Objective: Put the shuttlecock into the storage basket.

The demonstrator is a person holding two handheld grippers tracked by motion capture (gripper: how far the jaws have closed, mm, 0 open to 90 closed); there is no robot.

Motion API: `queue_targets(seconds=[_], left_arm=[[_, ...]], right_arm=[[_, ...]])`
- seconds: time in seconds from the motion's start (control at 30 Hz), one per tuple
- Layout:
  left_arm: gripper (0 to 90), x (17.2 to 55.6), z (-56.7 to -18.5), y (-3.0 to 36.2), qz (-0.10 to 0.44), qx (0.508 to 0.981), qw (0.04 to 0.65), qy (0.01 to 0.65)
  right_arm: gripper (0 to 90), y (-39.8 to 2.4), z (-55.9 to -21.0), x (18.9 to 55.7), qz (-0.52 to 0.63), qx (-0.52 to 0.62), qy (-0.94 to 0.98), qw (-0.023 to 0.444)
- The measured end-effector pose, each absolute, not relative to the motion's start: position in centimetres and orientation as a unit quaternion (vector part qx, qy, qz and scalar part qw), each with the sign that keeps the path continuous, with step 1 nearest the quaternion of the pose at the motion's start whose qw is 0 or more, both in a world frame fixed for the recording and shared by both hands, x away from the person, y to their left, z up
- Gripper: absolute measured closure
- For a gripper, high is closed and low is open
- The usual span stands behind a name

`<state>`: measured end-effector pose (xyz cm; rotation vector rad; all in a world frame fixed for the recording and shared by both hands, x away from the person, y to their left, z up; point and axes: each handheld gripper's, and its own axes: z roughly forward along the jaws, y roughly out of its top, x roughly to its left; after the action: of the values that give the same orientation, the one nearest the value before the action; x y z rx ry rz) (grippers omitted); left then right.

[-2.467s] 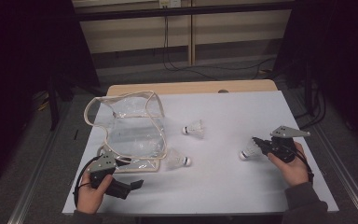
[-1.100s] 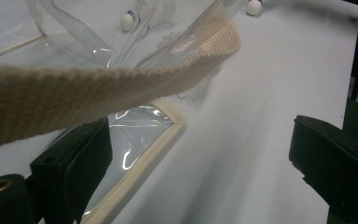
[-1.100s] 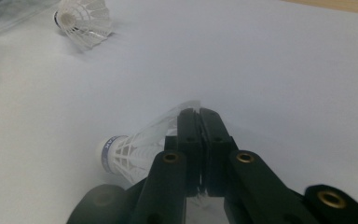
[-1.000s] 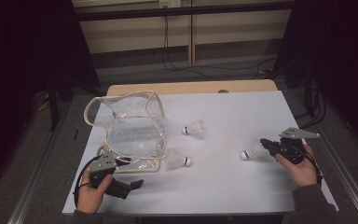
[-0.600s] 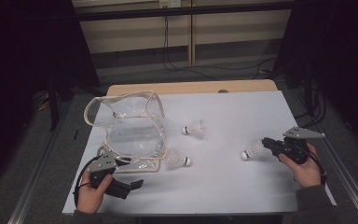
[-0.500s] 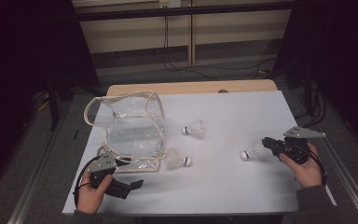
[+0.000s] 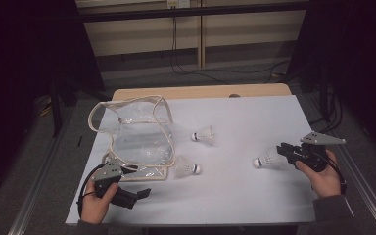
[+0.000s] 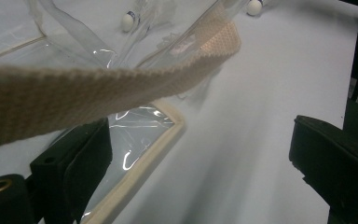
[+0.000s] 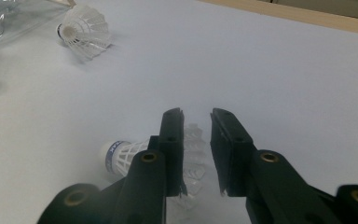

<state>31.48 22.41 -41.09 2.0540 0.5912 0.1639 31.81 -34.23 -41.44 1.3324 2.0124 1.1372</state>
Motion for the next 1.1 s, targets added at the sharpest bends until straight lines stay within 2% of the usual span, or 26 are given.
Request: queue_targets(seconds=[0.33, 0.57, 0.87, 1.1], left_arm=[[5.9, 31.5, -41.1, 22.4, 0.068, 0.842, 0.478, 0.241], [5.8, 31.5, -41.1, 22.4, 0.069, 0.842, 0.478, 0.240], [5.8, 31.5, -41.1, 22.4, 0.069, 0.842, 0.478, 0.240], [5.8, 31.5, -41.1, 22.4, 0.068, 0.842, 0.478, 0.242]], right_arm=[[59.5, -34.1, -41.2, 31.7, 0.423, 0.489, 0.730, 0.222], [41.1, -33.7, -41.6, 31.7, 0.430, 0.485, 0.731, 0.213], [25.2, -33.2, -42.1, 31.7, 0.434, 0.475, 0.738, 0.201], [17.3, -33.0, -42.7, 31.5, 0.436, 0.469, 0.744, 0.189]])
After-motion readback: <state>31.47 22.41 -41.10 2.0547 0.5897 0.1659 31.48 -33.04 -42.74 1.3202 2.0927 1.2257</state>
